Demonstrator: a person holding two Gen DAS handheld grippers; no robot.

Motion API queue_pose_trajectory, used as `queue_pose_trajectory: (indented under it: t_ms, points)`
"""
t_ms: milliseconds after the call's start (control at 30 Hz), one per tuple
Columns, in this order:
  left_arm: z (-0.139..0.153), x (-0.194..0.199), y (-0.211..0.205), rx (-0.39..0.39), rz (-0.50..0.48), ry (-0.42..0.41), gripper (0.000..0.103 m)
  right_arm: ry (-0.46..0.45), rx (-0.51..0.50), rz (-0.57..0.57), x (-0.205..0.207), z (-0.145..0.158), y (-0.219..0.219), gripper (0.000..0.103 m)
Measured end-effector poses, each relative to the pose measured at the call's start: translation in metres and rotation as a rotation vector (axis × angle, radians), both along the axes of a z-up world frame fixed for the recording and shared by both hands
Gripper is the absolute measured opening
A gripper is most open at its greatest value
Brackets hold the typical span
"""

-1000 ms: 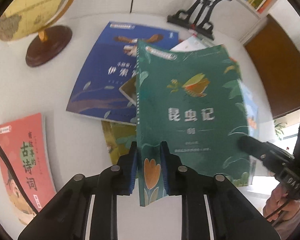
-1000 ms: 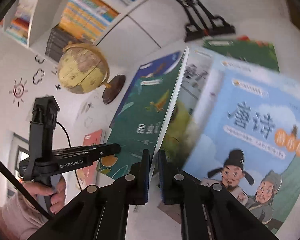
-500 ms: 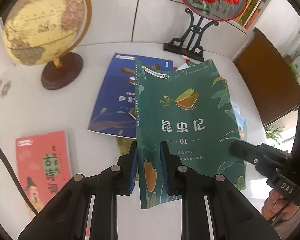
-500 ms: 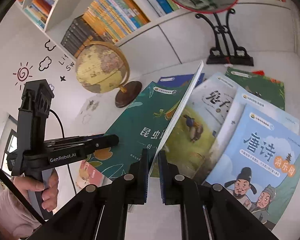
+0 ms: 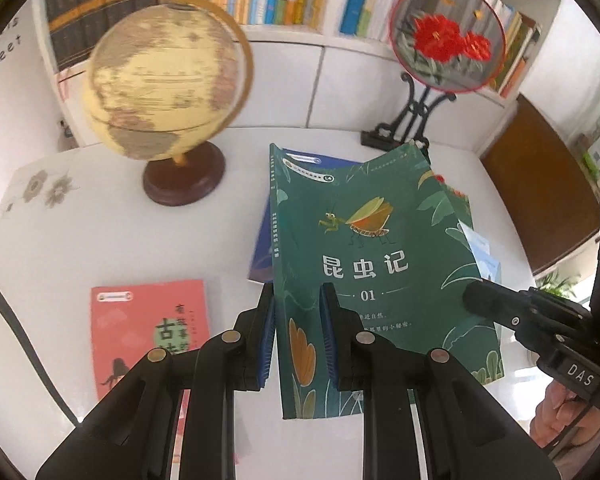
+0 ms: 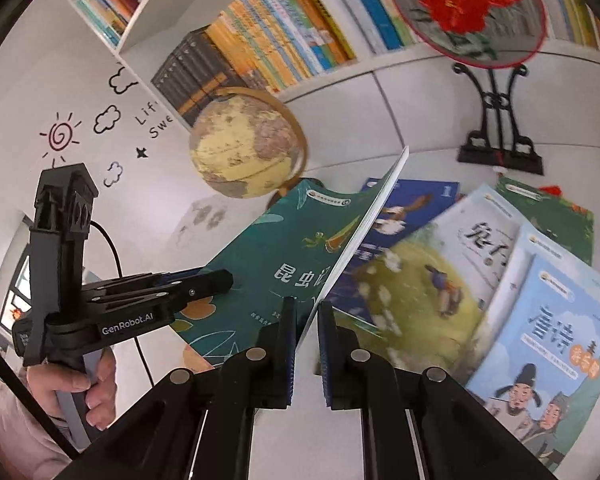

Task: Organize books
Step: 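Lift the green book with both grippers and carry it toward the globe, then lower the green book flat onto the red book with both grippers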

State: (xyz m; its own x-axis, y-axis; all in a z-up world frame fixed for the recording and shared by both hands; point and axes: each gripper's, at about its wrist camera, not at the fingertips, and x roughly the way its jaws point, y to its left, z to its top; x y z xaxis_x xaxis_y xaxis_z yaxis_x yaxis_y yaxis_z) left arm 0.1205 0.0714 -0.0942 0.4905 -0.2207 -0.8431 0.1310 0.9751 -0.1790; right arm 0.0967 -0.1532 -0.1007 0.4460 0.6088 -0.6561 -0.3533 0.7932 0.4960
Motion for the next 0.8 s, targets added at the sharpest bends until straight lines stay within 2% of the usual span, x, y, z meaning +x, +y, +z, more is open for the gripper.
queue_pose_trajectory:
  t_ms: [433, 800]
  points:
    - [0.003, -0.022, 0.082, -0.050, 0.098, -0.025, 0.018, -0.029, -0.017, 0.085, -0.003, 0.017, 0.079, 0.010]
    - [-0.009, -0.045, 0.161, -0.061, 0.198, -0.002, 0.018, -0.019, -0.021, 0.192, -0.006, 0.012, 0.162, 0.010]
